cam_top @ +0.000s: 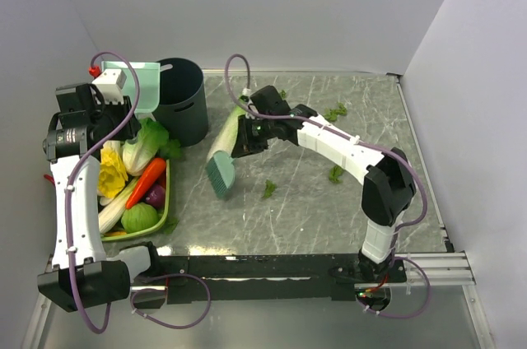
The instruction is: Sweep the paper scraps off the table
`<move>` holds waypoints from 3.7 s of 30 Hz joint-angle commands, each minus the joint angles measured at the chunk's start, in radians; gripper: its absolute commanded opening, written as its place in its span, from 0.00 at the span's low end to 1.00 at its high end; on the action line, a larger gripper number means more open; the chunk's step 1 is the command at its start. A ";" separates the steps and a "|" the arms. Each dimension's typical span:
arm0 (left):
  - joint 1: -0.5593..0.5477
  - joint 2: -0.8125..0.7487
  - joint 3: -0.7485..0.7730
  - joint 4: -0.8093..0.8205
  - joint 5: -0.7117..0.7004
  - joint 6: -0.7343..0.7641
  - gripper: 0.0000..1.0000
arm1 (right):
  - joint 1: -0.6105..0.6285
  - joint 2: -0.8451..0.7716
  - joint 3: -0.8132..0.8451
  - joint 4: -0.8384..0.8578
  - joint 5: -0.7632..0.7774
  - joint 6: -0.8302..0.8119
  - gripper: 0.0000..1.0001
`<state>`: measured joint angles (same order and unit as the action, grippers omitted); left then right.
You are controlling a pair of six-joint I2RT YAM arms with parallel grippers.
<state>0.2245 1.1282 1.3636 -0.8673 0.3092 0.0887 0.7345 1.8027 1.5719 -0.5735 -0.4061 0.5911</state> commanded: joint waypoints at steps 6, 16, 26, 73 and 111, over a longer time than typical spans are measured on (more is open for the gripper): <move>0.006 -0.022 0.020 0.047 0.010 -0.009 0.01 | 0.123 0.043 0.068 0.115 -0.158 -0.198 0.00; 0.004 -0.010 0.029 0.030 0.004 -0.006 0.01 | 0.250 0.273 0.283 0.069 -0.077 -0.166 0.00; 0.004 0.007 0.029 0.044 0.002 -0.006 0.01 | 0.281 0.273 0.220 0.052 -0.048 -0.111 0.00; -0.187 -0.064 -0.001 -0.113 0.018 0.206 0.01 | -0.262 -0.121 -0.283 -0.061 -0.039 -0.229 0.00; -0.887 0.202 -0.435 -0.130 -0.242 0.402 0.19 | -0.308 -0.250 -0.286 0.320 -0.092 -1.824 0.00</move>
<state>-0.6575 1.3434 0.9436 -1.1011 0.1535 0.5533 0.4248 1.4952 1.2434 -0.3416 -0.4057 -1.0096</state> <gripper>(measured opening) 0.330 0.166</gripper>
